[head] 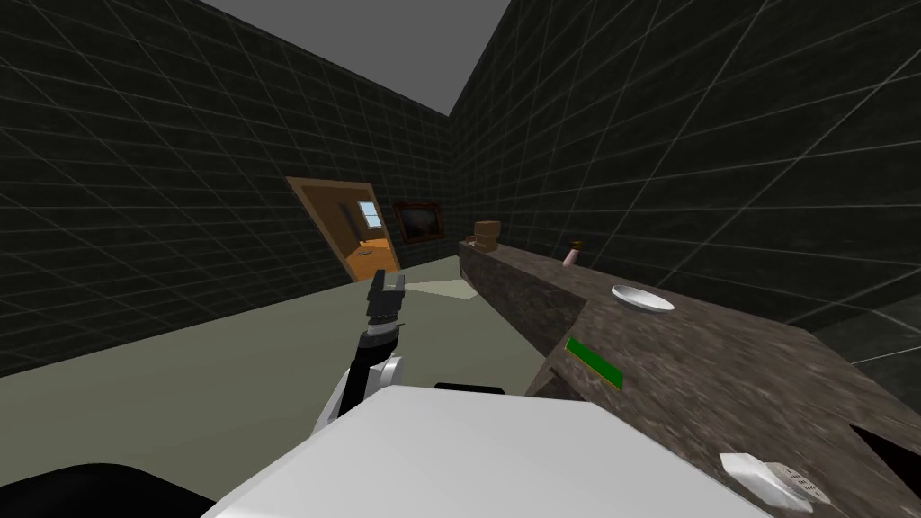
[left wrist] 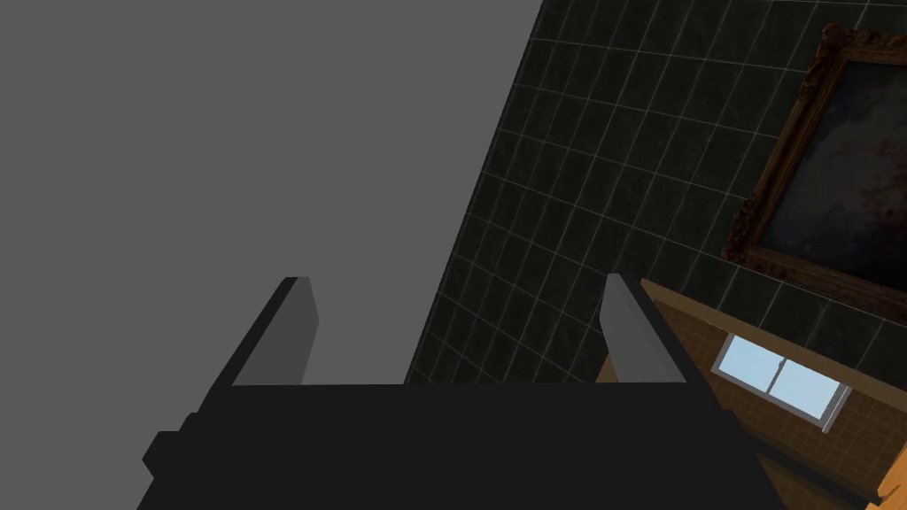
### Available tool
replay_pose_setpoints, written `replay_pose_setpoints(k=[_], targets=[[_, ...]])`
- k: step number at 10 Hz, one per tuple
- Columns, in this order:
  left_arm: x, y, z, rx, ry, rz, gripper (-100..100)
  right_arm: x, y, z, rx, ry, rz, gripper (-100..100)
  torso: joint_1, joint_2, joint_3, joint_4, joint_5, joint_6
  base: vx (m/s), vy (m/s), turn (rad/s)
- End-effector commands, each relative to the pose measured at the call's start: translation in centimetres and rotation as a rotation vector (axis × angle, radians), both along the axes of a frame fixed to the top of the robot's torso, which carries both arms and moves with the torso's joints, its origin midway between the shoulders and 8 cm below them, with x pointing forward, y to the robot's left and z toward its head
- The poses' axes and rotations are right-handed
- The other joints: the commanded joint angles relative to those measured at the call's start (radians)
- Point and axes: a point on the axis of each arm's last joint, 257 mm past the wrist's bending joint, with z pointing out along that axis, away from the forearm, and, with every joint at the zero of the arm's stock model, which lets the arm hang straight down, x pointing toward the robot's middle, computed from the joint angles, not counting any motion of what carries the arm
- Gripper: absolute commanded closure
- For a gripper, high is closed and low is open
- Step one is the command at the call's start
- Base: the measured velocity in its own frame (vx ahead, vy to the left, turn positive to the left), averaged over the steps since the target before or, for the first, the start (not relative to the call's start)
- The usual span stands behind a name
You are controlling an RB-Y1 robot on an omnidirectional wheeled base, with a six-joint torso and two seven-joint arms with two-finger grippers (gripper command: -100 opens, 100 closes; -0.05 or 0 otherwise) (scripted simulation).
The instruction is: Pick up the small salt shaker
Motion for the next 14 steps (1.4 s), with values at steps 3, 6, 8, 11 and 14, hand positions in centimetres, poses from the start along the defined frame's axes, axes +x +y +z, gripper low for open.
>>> replay_pose_setpoints(k=[3, 6, 8, 11, 14], targets=[[0.0, 0.0, 0.0, 0.0, 0.0, 0.0, 0, -3.2, -2.8, 0.7, -0.07, 0.135, 0.03, -100, 0.001, 0.0, 0.0, 0.0, 0.0, 0.0, 0.046, 0.003, 0.212], [0.0, 0.0, 0.0, 0.0, 0.0, 0.0, 0, -4.5, -4.1, 1.1, -0.104, 0.203, 0.051, -100, 0.001, 0.001, 0.001, 0.0, 0.0, 0.001, 0.033, 0.001, 0.142], [0.0, 0.0, 0.0, 0.0, 0.0, 0.0, 0, -4.7, -4.3, 1.2, -0.107, 0.212, 0.054, -100, 0.001, 0.002, 0.001, 0.001, 0.0, 0.001, 0.019, -0.002, 0.067], [0.0, 0.0, 0.0, 0.0, 0.0, 0.0, 0, -5.3, -4.6, 0.3, -0.106, 0.215, 0.035, -100, 0.001, 0.004, 0.003, 0.001, 0.0, 0.001, -0.005, -0.007, 0.066], [0.0, 0.0, 0.0, 0.0, 0.0, 0.0, 0, -6.0, -4.7, -0.9, -0.102, 0.217, 0.013, -100, 0.0, 0.005, 0.003, 0.001, 0.0, 0.001, -0.012, -0.014, 0.08]])
